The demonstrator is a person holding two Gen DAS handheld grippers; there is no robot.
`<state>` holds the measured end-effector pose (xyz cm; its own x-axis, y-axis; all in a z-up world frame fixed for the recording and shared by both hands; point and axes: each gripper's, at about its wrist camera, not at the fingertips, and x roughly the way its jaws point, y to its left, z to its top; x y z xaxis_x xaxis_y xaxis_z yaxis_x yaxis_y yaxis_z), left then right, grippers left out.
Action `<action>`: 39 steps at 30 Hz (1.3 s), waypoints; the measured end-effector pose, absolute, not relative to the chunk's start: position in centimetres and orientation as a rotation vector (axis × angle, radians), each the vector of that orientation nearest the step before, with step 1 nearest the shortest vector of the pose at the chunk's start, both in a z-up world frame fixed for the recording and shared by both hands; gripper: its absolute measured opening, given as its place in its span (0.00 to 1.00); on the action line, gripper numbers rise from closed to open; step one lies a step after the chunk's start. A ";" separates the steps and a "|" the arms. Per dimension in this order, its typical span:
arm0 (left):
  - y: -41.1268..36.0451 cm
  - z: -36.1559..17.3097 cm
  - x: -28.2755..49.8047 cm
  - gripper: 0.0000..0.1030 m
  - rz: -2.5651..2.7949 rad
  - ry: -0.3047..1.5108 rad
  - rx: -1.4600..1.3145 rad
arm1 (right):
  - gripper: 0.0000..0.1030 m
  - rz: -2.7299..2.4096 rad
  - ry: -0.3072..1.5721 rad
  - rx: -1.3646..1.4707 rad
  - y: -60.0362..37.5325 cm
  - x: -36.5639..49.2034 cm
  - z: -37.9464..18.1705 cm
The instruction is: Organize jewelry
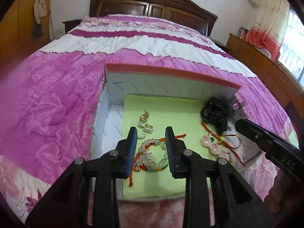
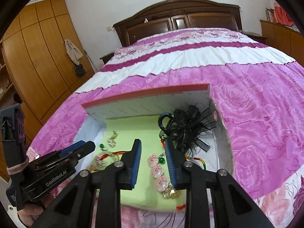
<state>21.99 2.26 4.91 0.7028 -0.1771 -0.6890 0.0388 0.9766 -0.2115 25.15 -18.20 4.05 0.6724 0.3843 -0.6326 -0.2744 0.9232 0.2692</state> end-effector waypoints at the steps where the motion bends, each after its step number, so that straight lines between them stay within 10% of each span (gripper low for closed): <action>1: 2.2 5.3 21.6 0.23 -0.121 0.774 -0.183 | 0.31 0.375 0.735 0.155 -18.3 24.6 4.4; 16: 1.1 6.8 15.0 0.37 -0.085 0.682 -0.157 | 0.56 0.347 0.579 0.110 -19.4 16.2 6.8; 39: -0.8 3.0 12.4 0.46 0.003 0.633 -0.085 | 0.64 0.244 0.537 0.041 -20.4 13.3 1.6</action>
